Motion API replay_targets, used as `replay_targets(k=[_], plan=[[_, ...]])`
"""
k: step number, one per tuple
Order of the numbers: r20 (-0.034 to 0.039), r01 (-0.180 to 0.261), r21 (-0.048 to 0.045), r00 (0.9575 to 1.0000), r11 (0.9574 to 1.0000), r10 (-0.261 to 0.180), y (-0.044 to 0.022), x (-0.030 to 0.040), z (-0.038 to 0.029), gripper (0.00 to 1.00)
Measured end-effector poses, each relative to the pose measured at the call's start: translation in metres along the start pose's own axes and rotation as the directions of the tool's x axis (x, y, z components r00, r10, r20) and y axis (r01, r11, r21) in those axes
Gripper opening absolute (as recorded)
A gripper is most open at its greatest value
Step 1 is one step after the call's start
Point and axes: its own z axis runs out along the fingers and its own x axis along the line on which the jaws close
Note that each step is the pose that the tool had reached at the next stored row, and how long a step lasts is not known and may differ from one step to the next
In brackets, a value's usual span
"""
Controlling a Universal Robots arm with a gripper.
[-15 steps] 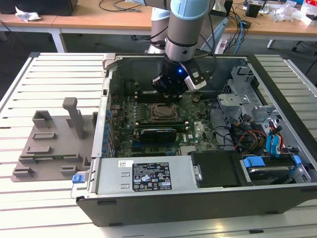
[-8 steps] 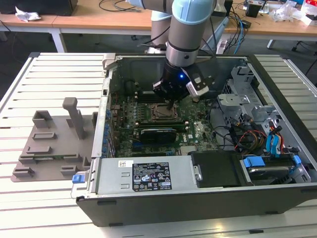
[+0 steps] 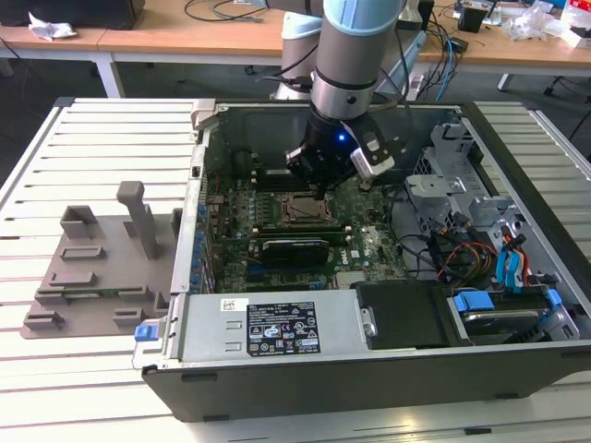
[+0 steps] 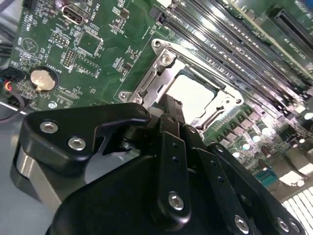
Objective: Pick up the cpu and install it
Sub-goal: 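Install the first cpu locking lever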
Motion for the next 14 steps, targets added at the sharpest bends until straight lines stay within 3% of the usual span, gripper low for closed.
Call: replay_targets(k=[6,8,9,10,11,12,14], plan=[[-0.0001,0.000,0.0001,1.0000,1.0000,0.000,0.0011,0.0007,-0.0197,0.11],[-0.0036,-0.002,0.0482,1.0000,0.9988,0.002,0.0012,0.0008,-0.0214,0.11],[-0.0047,-0.002,0.0656,1.0000,0.9978,0.003,0.0012,0.0008,-0.0214,0.11],[-0.0073,-0.004,0.1029,1.0000,0.9947,0.004,0.0012,0.0008,-0.0215,0.11],[-0.0107,-0.005,0.1509,0.9999,0.9885,0.007,0.0012,0.0008,-0.0216,0.11],[-0.0134,-0.007,0.1918,0.9999,0.9814,0.009,0.0013,0.0009,-0.0235,0.11],[-0.0133,-0.006,0.1919,0.9999,0.9814,0.009,0.0016,0.0010,-0.0278,0.11]])
